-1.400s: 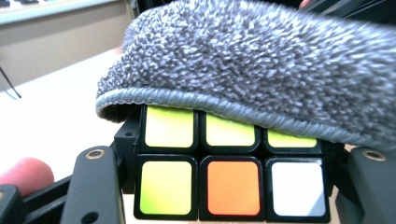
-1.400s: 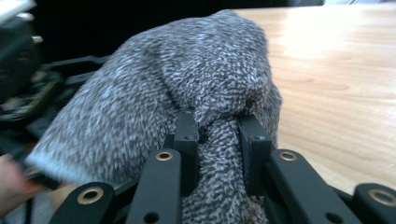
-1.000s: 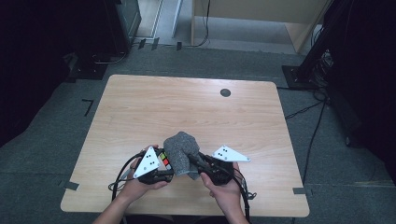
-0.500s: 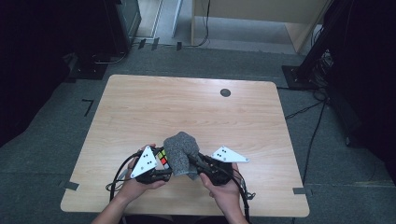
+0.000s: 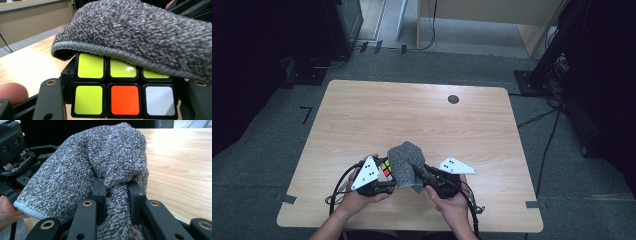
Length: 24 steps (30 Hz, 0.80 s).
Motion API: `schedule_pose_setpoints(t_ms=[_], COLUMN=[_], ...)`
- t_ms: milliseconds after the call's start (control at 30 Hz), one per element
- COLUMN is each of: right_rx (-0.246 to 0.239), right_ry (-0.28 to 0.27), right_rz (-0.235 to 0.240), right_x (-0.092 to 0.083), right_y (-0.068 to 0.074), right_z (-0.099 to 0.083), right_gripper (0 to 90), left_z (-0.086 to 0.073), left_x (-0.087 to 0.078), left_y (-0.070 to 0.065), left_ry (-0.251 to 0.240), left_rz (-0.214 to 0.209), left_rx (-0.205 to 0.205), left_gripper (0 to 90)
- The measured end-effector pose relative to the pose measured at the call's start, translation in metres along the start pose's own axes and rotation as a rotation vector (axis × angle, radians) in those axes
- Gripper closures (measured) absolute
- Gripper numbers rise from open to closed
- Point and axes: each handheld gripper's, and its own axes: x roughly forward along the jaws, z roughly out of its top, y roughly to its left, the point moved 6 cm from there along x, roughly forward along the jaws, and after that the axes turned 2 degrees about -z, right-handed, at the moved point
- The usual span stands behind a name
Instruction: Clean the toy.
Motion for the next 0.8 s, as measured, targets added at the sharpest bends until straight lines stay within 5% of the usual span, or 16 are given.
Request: schedule_pose_setpoints(t_ms=[567, 767, 800], right_rx=[0.013, -0.006, -0.051], right_ry=[0.036, -0.018, -0.019], right_rz=[-0.017, 0.036, 0.014], right_x=[0.005, -0.006, -0.005], right_y=[-0.009, 0.008, 0.013], right_z=[-0.008, 0.008, 0.009], right_gripper=[73.4, 73.5, 73.6], left_z=[-0.002, -0.005, -0.002], left_x=[0.002, 0.006, 0.004], left_y=[0.000, -0.006, -0.007], left_ry=[0.009, 0.037, 0.018], left_rz=[0.000, -0.005, -0.009], left_rx=[-0.006, 0.037, 0.036], left_gripper=[34.1, 34.1, 34.1])
